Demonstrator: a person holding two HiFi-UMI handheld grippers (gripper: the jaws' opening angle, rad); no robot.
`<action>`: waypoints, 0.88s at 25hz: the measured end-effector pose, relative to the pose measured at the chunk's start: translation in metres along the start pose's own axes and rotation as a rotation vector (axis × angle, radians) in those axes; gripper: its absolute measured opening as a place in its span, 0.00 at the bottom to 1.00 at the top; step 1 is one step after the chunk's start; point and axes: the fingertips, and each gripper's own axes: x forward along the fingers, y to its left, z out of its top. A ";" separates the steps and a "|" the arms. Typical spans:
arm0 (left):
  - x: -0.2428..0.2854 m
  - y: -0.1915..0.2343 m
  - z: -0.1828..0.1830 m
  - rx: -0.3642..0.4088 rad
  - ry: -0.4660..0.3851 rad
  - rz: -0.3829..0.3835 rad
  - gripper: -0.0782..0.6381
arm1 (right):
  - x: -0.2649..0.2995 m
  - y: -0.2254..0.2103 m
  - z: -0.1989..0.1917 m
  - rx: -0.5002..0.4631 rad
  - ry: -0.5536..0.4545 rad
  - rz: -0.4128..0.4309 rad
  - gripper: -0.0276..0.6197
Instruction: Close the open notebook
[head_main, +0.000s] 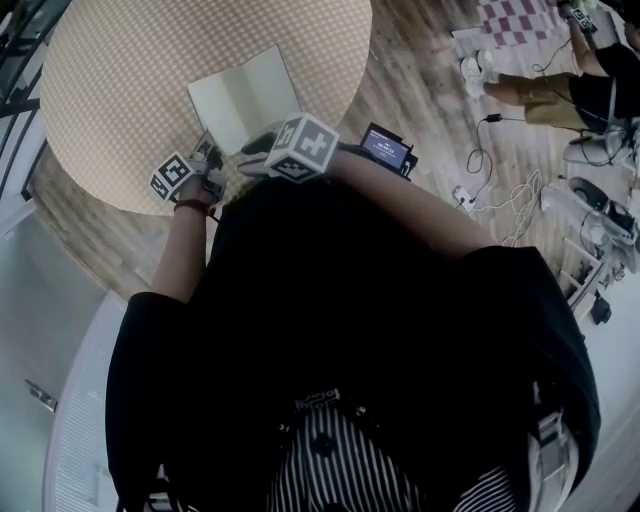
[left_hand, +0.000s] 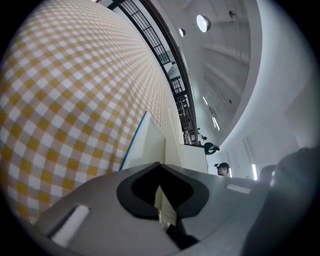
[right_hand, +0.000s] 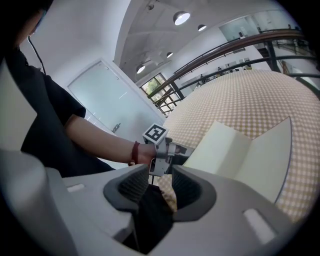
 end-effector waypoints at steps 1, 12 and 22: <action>-0.002 0.001 0.000 -0.014 -0.009 -0.007 0.10 | 0.001 0.002 0.000 -0.004 0.005 -0.003 0.27; -0.018 0.015 -0.021 -0.060 -0.075 -0.009 0.10 | -0.002 0.010 -0.016 -0.023 0.025 -0.047 0.24; -0.071 -0.002 -0.015 -0.030 -0.131 -0.020 0.10 | 0.014 0.025 0.001 -0.051 0.034 -0.031 0.05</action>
